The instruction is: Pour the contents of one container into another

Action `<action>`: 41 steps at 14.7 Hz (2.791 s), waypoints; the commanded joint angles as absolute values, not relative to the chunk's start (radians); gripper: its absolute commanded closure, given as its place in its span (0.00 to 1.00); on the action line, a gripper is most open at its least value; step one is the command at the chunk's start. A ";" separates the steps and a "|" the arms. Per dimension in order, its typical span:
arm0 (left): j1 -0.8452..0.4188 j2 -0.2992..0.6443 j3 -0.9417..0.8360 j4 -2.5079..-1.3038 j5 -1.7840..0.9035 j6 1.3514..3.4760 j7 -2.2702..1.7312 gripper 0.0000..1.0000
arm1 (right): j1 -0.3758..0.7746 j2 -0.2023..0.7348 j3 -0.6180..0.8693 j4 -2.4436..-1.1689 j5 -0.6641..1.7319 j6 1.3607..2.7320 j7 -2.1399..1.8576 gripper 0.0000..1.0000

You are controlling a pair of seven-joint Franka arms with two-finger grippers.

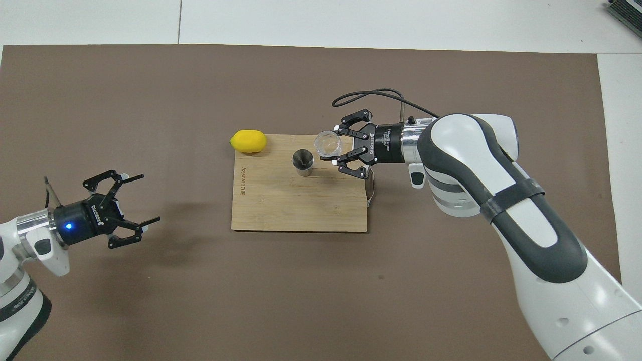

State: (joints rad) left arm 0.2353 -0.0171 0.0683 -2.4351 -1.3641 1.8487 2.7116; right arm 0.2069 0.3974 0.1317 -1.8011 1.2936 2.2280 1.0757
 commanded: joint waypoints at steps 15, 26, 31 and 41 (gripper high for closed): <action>0.379 -0.014 0.057 -2.022 -0.691 1.763 2.499 0.00 | 0.272 0.380 0.118 -1.770 1.108 2.312 1.236 1.00; 0.132 -0.040 0.048 -1.764 -0.368 1.680 1.852 0.00 | 0.281 0.365 0.118 -1.763 0.991 2.312 1.302 1.00; 0.058 -0.080 0.046 -1.730 -0.223 1.617 1.486 0.00 | 0.308 0.365 0.118 -1.761 0.939 2.312 1.327 1.00; 0.028 -0.109 -0.049 -1.634 -0.015 1.470 0.715 0.00 | 0.310 0.365 0.115 -1.744 0.841 2.310 1.394 1.00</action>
